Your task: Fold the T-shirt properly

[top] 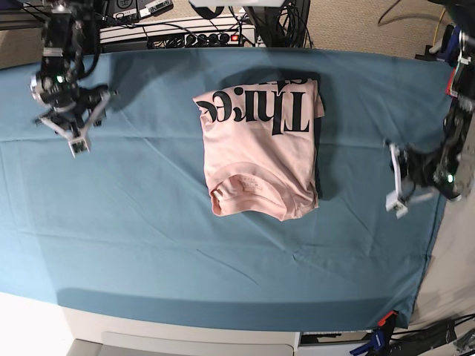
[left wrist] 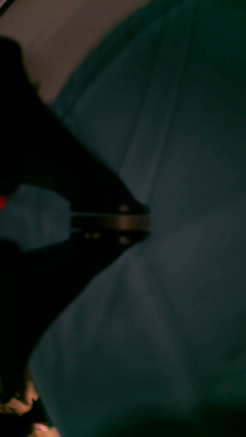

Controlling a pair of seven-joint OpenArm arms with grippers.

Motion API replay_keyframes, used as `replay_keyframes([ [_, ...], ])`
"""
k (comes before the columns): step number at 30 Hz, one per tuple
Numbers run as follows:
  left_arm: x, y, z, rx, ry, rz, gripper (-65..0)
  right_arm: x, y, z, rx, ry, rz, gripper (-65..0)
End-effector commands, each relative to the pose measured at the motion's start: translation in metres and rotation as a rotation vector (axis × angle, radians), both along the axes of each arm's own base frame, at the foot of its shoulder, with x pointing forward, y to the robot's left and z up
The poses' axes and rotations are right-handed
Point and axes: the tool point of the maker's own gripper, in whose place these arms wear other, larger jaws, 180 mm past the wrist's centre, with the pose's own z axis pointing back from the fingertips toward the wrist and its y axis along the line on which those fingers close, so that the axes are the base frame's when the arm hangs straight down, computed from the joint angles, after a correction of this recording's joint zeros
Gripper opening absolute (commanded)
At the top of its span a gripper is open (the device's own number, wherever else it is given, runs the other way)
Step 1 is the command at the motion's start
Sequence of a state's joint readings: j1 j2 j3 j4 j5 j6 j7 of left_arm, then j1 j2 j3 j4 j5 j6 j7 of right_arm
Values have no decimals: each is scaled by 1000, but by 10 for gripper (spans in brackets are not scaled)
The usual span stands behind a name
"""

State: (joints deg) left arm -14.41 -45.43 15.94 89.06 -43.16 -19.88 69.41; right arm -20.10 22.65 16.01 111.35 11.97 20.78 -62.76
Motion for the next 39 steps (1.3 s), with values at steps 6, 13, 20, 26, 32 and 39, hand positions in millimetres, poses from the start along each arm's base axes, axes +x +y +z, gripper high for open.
replay_keyframes([
  [6,-34,-8,32,-35,-107,-52,-650,-18,0,45,-85,-84,58,-405],
  [13,-90,16,37,-54,-98,57,-650,-57,-8,62,-154,-49,58,-405],
  [20,-162,7,27,-264,-2,205,-650,-91,-11,46,-159,66,57,-405],
  [26,-230,-30,19,-486,125,292,-650,-126,-12,33,-160,184,58,-405],
  [32,-280,-63,16,-603,250,310,-650,-154,7,18,-59,267,85,-405],
  [39,-305,-77,16,-654,303,346,-650,-197,15,-27,128,412,26,-405],
])
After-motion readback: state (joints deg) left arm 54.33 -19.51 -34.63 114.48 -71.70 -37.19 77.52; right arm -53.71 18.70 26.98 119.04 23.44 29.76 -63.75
